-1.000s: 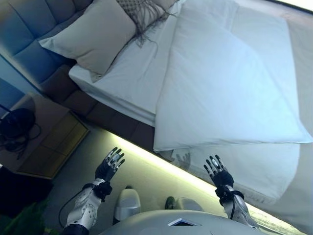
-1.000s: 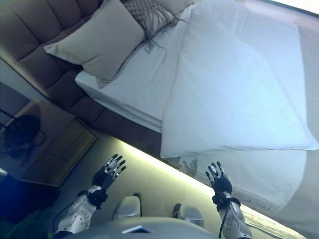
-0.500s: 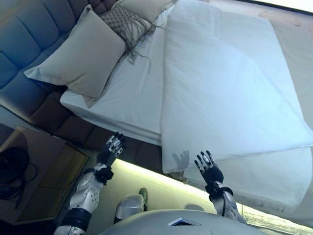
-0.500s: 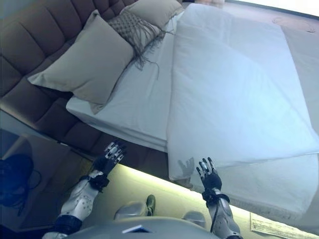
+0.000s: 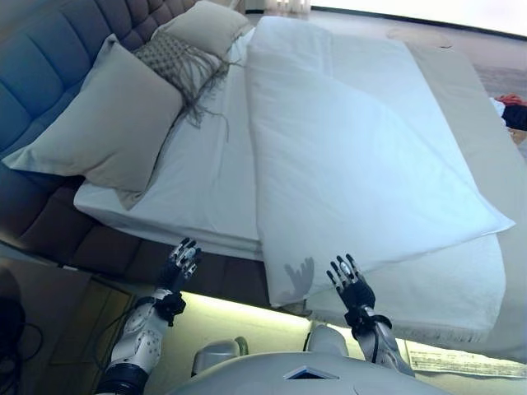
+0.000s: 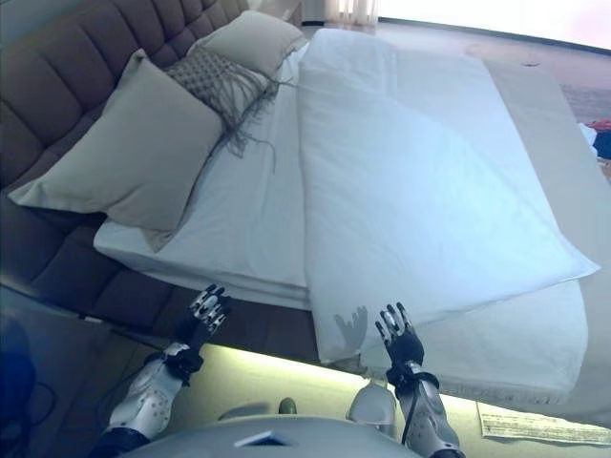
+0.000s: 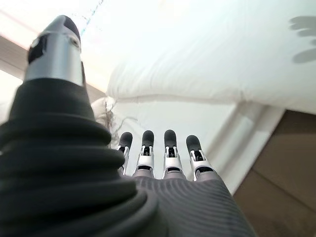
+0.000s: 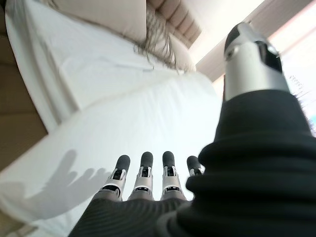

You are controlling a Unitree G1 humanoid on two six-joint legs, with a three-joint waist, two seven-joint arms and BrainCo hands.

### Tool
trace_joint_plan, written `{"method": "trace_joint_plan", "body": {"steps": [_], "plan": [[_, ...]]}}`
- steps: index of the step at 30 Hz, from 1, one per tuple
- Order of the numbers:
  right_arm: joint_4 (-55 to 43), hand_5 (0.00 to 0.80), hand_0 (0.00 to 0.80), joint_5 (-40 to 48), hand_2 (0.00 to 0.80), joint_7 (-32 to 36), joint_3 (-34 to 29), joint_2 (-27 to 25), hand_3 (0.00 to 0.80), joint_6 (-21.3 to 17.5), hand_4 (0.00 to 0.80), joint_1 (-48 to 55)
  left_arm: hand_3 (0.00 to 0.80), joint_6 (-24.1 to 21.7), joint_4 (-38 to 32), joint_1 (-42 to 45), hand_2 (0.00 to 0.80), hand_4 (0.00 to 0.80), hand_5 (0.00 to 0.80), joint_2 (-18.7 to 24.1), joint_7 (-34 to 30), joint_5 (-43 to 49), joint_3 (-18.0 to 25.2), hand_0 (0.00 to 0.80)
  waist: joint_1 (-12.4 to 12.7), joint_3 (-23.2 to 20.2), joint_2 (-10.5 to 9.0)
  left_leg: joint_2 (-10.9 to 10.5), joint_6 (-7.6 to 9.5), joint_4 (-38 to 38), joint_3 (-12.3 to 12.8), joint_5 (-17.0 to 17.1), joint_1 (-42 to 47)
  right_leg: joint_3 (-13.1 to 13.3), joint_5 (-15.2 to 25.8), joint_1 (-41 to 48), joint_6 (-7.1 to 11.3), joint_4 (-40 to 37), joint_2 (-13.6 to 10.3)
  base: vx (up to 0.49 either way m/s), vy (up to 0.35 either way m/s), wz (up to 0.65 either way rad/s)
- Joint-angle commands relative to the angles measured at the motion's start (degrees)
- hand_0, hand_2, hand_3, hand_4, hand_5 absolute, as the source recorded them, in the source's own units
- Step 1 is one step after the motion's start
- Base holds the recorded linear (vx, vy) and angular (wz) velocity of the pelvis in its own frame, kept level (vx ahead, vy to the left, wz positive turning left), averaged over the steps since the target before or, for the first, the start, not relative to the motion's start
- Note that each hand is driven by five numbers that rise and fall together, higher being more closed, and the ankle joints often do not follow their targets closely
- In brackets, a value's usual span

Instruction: Make the bed neatly

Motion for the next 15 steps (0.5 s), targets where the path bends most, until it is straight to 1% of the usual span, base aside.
{"method": "trace_joint_plan", "body": {"steps": [1,3,7,10,12,13,14,15], "plan": [[-3.3,0.000,0.000,-0.4,0.000,2.8,-2.3,-1.1,0.000,-0.1,0.000,-2.1,0.000,-2.0,-4.0,-0.7,0.000,0.000,0.000,0.5,-2.2,0.8,3.8,0.000,0.0,0.4,0.46,0.1,1.66,3.2,-2.1,-4.6,0.2,0.6,11.3,0.2,0.64,-1.5,0.8,0.226,-0.167,0.52],[-3.6,0.000,0.000,-0.4,0.000,3.4,-2.6,-1.6,0.000,0.6,0.000,-1.6,0.000,-1.7,-4.3,-0.6,0.000,0.000,0.000,0.6,-2.3,0.9,4.2,0.000,0.1,-0.1,0.21,1.1,1.27,3.5,-2.2,-4.6,0.1,0.1,9.7,1.0,0.52,-1.9,1.6,0.181,-0.201,0.42],[-3.8,0.000,0.000,1.4,0.000,2.3,-1.7,-2.6,0.000,0.5,0.000,-2.6,0.000,-1.9,-3.8,-0.6,0.000,0.000,0.000,0.9,-2.7,0.2,4.6,0.000,0.6,-0.4,-0.25,2.9,0.41,5.1,-2.3,-5.2,0.4,-1.0,7.4,1.6,0.00,-0.6,2.6,0.152,-0.251,0.16],[-4.0,0.000,0.000,2.9,0.000,1.2,-1.4,-3.1,0.000,0.1,0.000,-3.3,0.000,-1.6,-3.3,-0.6,0.000,0.000,0.000,0.9,-3.7,0.0,4.8,0.000,0.3,-0.5,0.10,4.7,-0.47,6.1,-2.3,-4.4,0.7,-1.0,4.3,2.1,-1.17,0.7,4.6,0.111,-0.279,0.09],[-3.2,0.000,0.000,3.6,0.000,0.6,-1.6,-3.4,0.000,0.0,0.000,-3.8,0.000,-1.4,-2.7,-0.8,0.000,0.000,0.000,0.7,-3.9,0.3,4.0,0.000,0.0,-0.7,0.53,6.6,-1.62,7.5,-2.7,-1.2,0.4,-1.4,2.0,3.1,-2.38,1.0,7.0,0.084,-0.293,0.02],[-3.1,0.000,0.000,3.8,0.000,0.4,-1.6,-3.4,0.000,0.0,0.000,-3.9,0.000,-1.2,-2.6,-0.8,0.000,0.000,0.000,0.7,-3.9,0.3,3.7,0.000,-0.1,-0.8,0.61,6.9,-1.84,7.8,-2.8,-0.5,0.3,-1.5,1.6,3.3,-2.66,1.1,7.4,0.059,-0.314,0.01],[-2.4,0.000,0.000,4.3,0.000,0.3,-1.6,-3.6,0.000,-0.4,0.000,-4.2,0.000,-0.6,-2.2,-0.9,0.000,0.000,0.000,0.6,-3.9,0.3,3.1,0.000,0.0,-0.6,0.64,7.8,-2.50,10.0,-3.5,1.6,-0.5,-1.8,0.6,4.0,-3.78,1.1,8.6,0.043,-0.349,0.04],[-2.0,0.000,0.000,4.9,0.000,0.0,-1.6,-3.7,0.000,-0.9,0.000,-4.7,0.000,0.3,-1.7,-1.2,0.000,0.000,0.000,0.4,-4.2,0.9,2.5,0.000,0.2,-0.4,0.49,8.1,-2.79,12.5,-4.1,3.2,-1.7,-2.1,0.0,4.7,-4.67,1.1,9.3,0.038,-0.372,0.12]]}}
